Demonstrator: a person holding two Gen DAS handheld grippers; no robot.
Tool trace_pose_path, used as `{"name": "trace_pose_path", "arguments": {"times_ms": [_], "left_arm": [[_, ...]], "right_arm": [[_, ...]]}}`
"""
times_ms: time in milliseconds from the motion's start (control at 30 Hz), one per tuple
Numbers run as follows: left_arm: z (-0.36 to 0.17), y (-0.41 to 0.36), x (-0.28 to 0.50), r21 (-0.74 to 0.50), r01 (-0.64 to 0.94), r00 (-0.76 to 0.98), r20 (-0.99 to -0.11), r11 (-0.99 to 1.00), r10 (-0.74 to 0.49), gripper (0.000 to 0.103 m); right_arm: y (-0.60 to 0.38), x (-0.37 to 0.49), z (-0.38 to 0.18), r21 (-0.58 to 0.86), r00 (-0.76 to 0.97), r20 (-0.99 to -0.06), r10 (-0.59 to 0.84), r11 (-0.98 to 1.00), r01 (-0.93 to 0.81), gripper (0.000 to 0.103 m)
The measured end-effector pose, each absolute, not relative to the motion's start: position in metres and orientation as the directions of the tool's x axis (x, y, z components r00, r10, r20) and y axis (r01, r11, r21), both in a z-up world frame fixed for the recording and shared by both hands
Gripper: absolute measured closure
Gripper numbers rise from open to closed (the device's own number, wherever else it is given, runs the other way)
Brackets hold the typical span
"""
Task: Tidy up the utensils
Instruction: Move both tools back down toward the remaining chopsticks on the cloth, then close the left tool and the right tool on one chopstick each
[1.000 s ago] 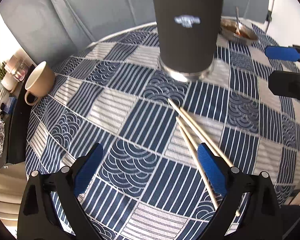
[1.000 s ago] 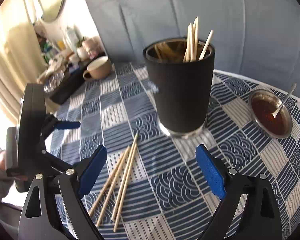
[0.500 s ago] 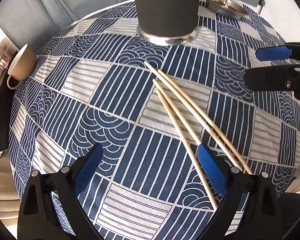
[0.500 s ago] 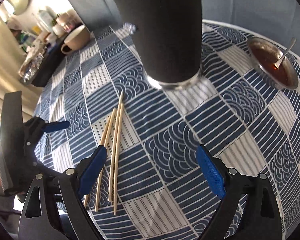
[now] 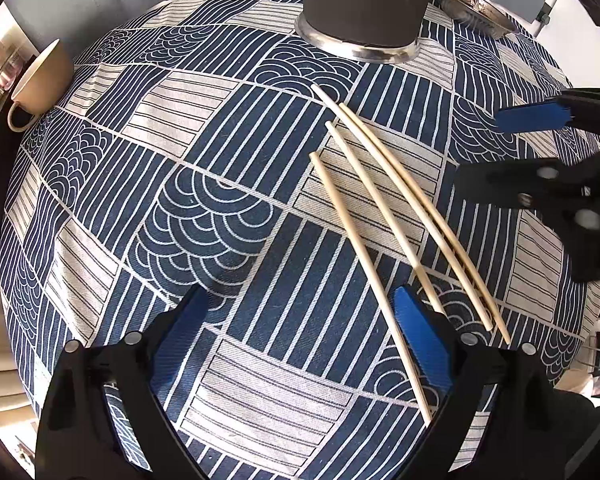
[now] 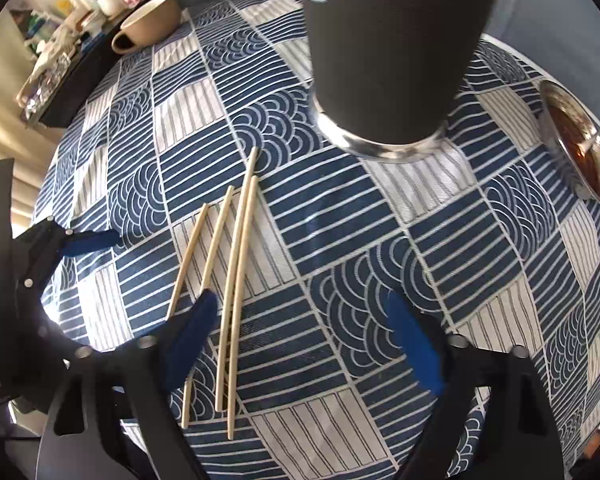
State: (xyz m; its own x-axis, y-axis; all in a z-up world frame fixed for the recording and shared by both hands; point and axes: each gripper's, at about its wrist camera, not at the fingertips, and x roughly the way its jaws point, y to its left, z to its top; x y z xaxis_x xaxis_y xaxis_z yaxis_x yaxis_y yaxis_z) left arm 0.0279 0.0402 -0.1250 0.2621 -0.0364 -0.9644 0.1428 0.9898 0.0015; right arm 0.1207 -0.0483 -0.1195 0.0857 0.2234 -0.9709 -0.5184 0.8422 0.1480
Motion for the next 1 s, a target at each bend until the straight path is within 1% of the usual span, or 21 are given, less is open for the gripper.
{"name": "trace_pose_path", "arguments": {"times_ms": [167,300,500,567,667,733,800,833,867,900,933,967,1000], "left_arm": [[-0.124,0.050,0.022,0.002,0.128,0.251,-0.968,0.992,-0.031,0.013],[-0.124,0.059,0.019,0.001,0.124,0.248,-0.968,0.992,-0.030,0.013],[-0.125,0.064,0.016,0.002,0.124,0.249,-0.968,0.992,-0.029,0.013],[-0.125,0.064,0.016,0.002,0.123,0.247,-0.969,0.992,-0.028,0.013],[-0.123,0.064,0.014,0.003,0.120,0.245,-0.969,0.993,-0.027,0.013],[-0.123,0.062,0.015,0.004,0.120,0.243,-0.970,0.993,-0.026,0.013],[-0.123,0.061,0.019,0.005,0.119,0.240,-0.970,0.993,-0.024,0.013],[-0.123,0.062,0.019,0.004,0.119,0.238,-0.971,0.993,-0.024,0.013],[-0.123,0.062,0.018,0.004,0.122,0.238,-0.971,0.993,-0.026,0.015],[-0.122,0.062,0.017,0.003,0.130,0.237,-0.971,0.992,-0.028,0.017],[-0.121,0.062,0.016,0.003,0.134,0.237,-0.971,0.991,-0.030,0.019],[-0.119,0.062,0.014,0.002,0.142,0.236,-0.971,0.990,-0.032,0.024],[-0.118,0.062,0.013,0.001,0.147,0.236,-0.971,0.989,-0.034,0.031]], "right_arm": [[-0.036,0.124,-0.127,0.134,0.063,-0.978,0.197,0.836,-0.531,0.040],[-0.030,0.127,-0.134,0.142,0.043,-0.980,0.193,0.836,-0.529,0.040],[-0.021,0.126,-0.137,0.065,0.074,-0.989,0.126,0.830,-0.553,0.042],[-0.017,0.125,-0.138,0.059,0.072,-0.990,0.118,0.831,-0.553,0.038],[-0.004,0.120,-0.137,-0.004,0.110,-0.991,0.071,0.822,-0.570,0.038],[-0.003,0.123,-0.137,0.021,0.090,-0.992,0.085,0.832,-0.555,0.038],[-0.004,0.123,-0.136,0.021,0.091,-0.992,0.088,0.824,-0.567,0.043],[-0.006,0.123,-0.134,0.023,0.091,-0.992,0.091,0.820,-0.572,0.050],[-0.009,0.123,-0.132,0.024,0.091,-0.992,0.093,0.815,-0.578,0.060],[-0.011,0.124,-0.132,0.024,0.089,-0.992,0.094,0.809,-0.587,0.065],[-0.013,0.124,-0.131,0.026,0.086,-0.992,0.096,0.802,-0.596,0.075],[-0.014,0.125,-0.130,0.026,0.081,-0.992,0.095,0.796,-0.605,0.086],[-0.018,0.126,-0.129,0.025,0.078,-0.993,0.091,0.792,-0.610,0.091]]}}
